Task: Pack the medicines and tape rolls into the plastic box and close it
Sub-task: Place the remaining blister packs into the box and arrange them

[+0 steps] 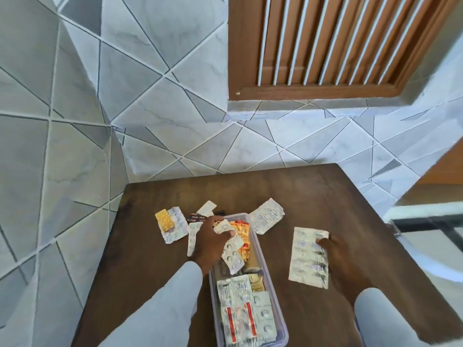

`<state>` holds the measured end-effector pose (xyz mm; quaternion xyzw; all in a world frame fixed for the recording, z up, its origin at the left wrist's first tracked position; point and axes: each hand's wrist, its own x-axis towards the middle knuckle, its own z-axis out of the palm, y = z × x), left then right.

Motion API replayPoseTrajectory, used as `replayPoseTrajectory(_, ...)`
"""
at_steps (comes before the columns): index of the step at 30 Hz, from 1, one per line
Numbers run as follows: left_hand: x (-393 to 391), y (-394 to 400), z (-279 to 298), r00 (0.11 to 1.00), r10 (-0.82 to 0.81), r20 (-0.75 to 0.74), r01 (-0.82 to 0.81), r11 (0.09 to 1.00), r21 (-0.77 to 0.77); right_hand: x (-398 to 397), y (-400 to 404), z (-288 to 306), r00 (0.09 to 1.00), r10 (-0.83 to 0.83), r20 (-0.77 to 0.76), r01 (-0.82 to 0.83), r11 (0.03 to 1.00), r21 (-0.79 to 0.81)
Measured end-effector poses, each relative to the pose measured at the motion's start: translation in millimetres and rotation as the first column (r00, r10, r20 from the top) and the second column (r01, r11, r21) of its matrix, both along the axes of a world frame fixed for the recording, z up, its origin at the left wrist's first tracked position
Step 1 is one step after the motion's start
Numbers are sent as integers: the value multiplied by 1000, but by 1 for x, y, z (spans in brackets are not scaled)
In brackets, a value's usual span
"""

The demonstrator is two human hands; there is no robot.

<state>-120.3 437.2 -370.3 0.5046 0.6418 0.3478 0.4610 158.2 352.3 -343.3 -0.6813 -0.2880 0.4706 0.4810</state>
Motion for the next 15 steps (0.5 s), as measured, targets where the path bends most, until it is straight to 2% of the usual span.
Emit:
replayPoseTrajectory(2, 10, 0, 1, 996, -17, -83, 19, 1000, 19, -12, 3, -9, 999, 25, -26, -26, 999, -40)
replayPoseTrajectory(6, 11, -7, 3, 958, -35, -284, 50, 998, 43, -15, -2, -7, 998, 35, 55, -32, 998, -54)
replayPoseTrajectory(12, 6, -16, -11, 918, -58, -393, 77, 996, 33, -2, 5, -12, 995, 74, 71, -69, 996, -64)
replayPoseTrajectory(14, 10, -13, -12, 880, -80, -469, 109, 993, 34, 0, 9, -15, 993, 100, 59, -94, 992, -88)
replayPoseTrajectory(15, 11, -11, -11, 828, -89, -554, 131, 991, 38, 1, 11, -18, 992, 116, 50, -111, 989, -97)
